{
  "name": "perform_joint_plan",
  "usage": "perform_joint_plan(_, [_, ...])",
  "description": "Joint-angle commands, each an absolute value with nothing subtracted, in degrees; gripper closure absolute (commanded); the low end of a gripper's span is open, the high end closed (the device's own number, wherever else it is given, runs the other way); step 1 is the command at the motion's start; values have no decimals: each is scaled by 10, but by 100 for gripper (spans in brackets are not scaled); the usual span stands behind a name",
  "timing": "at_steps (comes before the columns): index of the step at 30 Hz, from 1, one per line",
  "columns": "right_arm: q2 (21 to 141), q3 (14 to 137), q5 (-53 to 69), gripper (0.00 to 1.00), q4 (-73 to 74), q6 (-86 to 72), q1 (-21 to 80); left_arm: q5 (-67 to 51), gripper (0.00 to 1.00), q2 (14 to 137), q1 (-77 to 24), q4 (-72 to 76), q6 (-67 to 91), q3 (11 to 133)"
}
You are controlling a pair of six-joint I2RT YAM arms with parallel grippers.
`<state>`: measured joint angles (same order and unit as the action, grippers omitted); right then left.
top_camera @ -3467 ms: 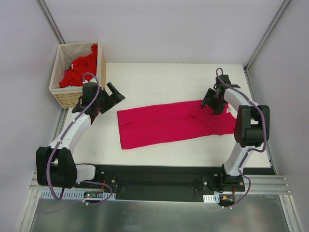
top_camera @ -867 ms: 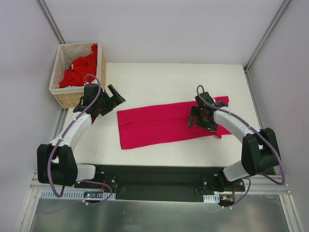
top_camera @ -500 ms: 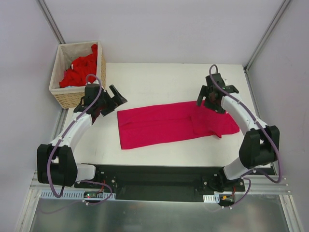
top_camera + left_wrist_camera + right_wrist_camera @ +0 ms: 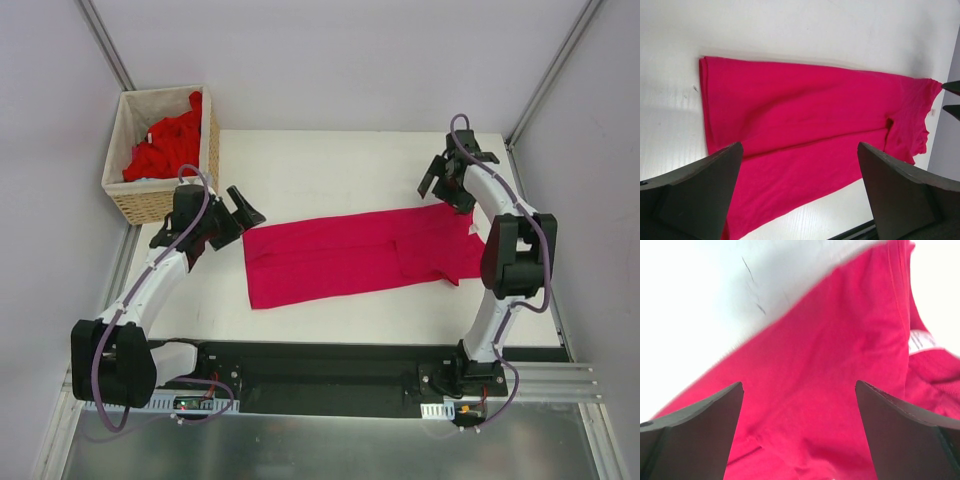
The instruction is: Fold and stack the t-shirts
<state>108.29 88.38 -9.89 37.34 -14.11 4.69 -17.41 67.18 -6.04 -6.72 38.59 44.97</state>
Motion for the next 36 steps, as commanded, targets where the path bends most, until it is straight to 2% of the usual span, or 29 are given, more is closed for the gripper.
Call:
perform_joint_plan(1, [1106, 943, -82, 1, 359, -128, 26, -187, 1, 671, -65, -69, 391, 439])
perform_joint_plan(7, [1123, 944, -70, 4, 375, -131, -32, -188, 1, 692, -65, -69, 395, 440])
perform_joint_plan(23, [1159, 947, -51, 4, 340, -99, -88, -192, 1, 701, -65, -69, 394, 438])
perform_joint_plan(31, [1198, 952, -12, 9, 301, -101, -110, -182, 1, 709, -65, -72, 389, 439])
perform_joint_plan(36, [1204, 952, 14, 16, 287, -110, -115, -179, 1, 718, -65, -73, 388, 441])
